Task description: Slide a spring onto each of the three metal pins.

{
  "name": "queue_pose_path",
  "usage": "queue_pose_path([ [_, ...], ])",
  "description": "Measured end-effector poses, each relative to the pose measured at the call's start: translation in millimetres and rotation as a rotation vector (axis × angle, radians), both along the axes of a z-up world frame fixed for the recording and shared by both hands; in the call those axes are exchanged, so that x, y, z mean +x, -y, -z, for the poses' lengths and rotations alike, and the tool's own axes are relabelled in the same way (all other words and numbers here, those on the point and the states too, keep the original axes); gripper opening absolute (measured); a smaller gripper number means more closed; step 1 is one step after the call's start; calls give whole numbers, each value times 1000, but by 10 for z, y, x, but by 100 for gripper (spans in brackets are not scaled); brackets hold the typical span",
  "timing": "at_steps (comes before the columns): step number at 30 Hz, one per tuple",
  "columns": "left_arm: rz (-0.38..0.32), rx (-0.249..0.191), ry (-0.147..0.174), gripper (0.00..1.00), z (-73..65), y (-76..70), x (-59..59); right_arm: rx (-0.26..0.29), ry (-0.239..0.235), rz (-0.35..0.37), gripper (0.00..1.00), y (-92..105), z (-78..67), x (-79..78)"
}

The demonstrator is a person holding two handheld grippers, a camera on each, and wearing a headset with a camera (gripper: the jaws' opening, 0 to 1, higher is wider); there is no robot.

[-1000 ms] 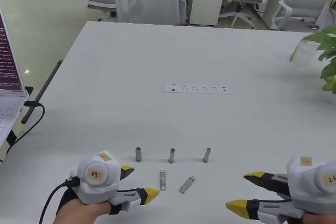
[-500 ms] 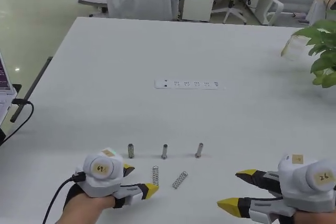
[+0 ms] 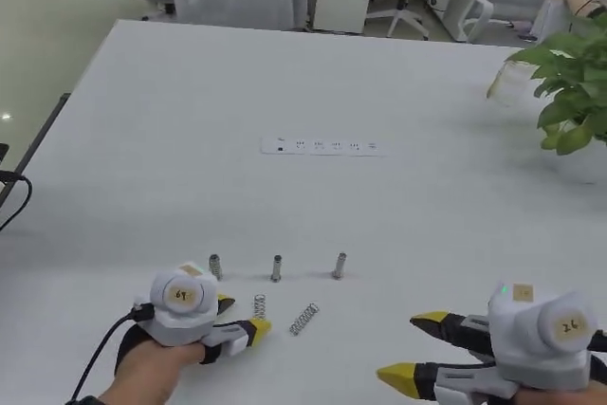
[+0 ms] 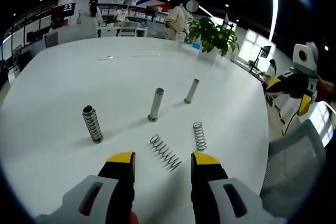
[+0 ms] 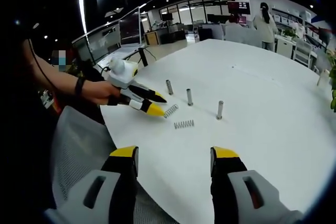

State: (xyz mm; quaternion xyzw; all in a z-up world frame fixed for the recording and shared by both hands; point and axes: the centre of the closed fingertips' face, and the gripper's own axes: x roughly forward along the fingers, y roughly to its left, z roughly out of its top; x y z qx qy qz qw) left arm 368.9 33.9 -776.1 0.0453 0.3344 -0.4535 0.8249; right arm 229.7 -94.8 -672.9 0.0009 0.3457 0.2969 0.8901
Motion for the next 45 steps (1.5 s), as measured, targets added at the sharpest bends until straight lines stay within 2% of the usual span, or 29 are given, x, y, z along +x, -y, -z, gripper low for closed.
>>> queue_pose_path([
  [9,-8,18,3,29,92,100,5,-1,3,11,53,7,-39,-4],
  [12,-4,40,23,26,101,109,24,-2,3,11,53,11,-36,1],
  [14,11,73,56,24,118,93,41,-4,3,10,53,6,-40,2],
  [26,31,125,91,13,135,7,55,-4,4,4,52,-17,-31,14],
  [28,31,151,107,11,144,-30,78,-2,6,5,52,-20,-37,18],
  [30,43,201,145,8,147,-70,102,-3,5,5,52,-17,-36,16],
  [32,47,187,135,8,147,-48,84,-13,-2,-4,52,-16,-19,1],
  [36,50,200,147,3,140,-62,104,-14,-1,-6,52,-13,-20,7],
  [39,47,203,133,3,147,-71,96,-16,4,-5,51,-2,-37,22],
  [43,53,223,122,2,156,-116,80,-16,5,-3,51,5,-42,36],
  [44,49,240,136,2,153,-161,96,-16,6,-3,51,6,-42,39],
  [45,46,242,133,2,153,-181,93,-15,7,-2,51,5,-44,41],
])
